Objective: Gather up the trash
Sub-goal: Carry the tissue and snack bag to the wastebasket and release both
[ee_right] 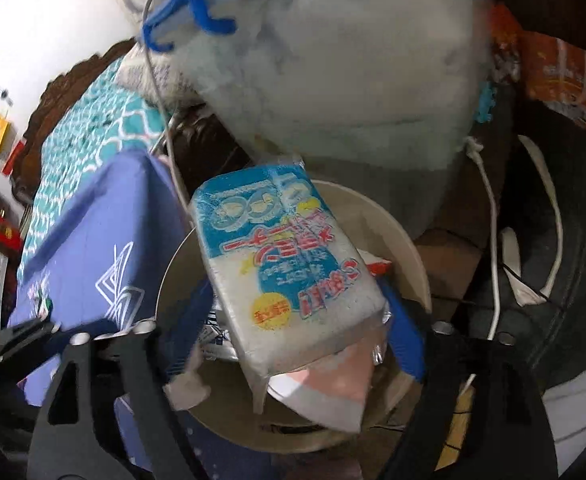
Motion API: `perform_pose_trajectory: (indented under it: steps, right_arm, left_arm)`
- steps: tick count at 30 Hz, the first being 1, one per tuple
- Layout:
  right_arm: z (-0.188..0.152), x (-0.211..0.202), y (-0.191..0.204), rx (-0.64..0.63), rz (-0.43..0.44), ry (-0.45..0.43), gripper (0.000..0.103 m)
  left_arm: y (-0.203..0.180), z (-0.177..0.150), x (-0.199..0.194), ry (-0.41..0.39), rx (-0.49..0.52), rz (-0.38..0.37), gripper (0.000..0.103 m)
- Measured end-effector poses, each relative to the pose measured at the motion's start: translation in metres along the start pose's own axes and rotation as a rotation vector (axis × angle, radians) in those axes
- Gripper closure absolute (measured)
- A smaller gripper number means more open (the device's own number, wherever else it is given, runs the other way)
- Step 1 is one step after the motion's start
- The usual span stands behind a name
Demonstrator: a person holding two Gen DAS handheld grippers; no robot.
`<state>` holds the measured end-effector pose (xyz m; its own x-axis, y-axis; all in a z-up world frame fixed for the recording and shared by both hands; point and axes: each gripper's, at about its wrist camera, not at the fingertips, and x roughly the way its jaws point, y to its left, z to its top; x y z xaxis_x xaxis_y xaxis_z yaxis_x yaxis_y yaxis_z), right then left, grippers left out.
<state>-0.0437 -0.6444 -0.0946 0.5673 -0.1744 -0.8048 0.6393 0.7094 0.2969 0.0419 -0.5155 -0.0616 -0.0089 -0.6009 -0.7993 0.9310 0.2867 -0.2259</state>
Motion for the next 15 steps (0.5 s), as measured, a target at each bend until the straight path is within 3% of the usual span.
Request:
perform_pose_trajectory:
  steps: [2,8,15]
  right_arm:
    - [-0.005,0.000,0.003,-0.022,-0.028,-0.018,0.015]
    - [-0.021,-0.036,-0.008,0.026,0.010,-0.144,0.015]
    - [-0.047,-0.085,0.018,0.037,0.106,-0.227,0.020]
  left_arm:
    - [0.001,0.000,0.009,-0.013,-0.008,0.032,0.030]
    - [0.014,-0.002,0.005,-0.022,-0.063,0.027,0.029]
    - [0.041,-0.031,-0.069,-0.145,-0.168,-0.042,0.029]
